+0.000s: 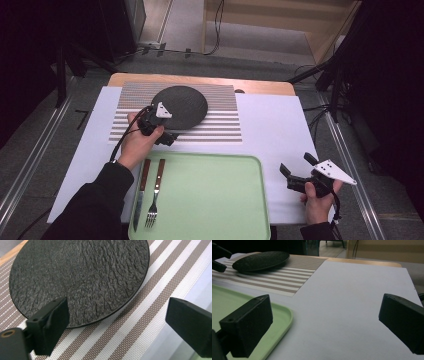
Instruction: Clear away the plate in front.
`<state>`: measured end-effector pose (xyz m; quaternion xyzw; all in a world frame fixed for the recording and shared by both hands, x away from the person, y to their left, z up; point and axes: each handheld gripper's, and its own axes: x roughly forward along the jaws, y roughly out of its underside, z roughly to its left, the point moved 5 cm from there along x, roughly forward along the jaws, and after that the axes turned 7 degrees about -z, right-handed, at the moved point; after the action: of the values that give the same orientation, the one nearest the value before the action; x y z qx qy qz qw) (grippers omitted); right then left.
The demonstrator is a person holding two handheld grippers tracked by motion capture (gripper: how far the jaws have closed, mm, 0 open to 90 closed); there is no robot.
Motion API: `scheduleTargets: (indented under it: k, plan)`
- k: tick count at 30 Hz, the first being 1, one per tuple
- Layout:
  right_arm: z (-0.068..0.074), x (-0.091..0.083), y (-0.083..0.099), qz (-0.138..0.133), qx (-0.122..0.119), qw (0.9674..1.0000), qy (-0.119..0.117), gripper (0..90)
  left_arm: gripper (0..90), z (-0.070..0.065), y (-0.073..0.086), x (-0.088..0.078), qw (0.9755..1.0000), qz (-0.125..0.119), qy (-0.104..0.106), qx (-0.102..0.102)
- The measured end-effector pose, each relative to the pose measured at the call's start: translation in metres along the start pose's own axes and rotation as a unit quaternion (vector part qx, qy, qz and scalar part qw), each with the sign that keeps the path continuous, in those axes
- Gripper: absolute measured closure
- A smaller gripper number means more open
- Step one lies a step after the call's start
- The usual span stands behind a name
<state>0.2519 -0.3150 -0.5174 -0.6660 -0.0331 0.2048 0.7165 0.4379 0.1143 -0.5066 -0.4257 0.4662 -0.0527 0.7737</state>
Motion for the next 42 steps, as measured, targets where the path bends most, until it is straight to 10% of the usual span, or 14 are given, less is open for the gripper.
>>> scheduleTargets:
  k: [12, 24, 29, 42]
  plan:
    - [0.000, 0.000, 0.000, 0.000, -0.001, 1.0000, 0.001, 0.0, 17.3, 0.001, 0.008, 0.012, 0.9970, 0.033, -0.036, 0.059]
    - [-0.001, -0.001, 0.001, 0.001, -0.001, 1.0000, 0.002, 0.0, 13.6, -0.005, 0.006, 0.021, 0.9976, 0.051, -0.029, 0.038]
    - [-0.002, -0.001, 0.001, 0.001, 0.001, 1.0000, 0.003, 0.0, 24.8, -0.005, 0.005, 0.021, 0.9926, 0.047, -0.078, 0.079]
    - [-0.002, -0.001, 0.001, 0.001, 0.002, 1.0000, 0.003, 0.0, 49.5, -0.014, 0.004, 0.025, 0.9740, 0.052, -0.103, 0.195]
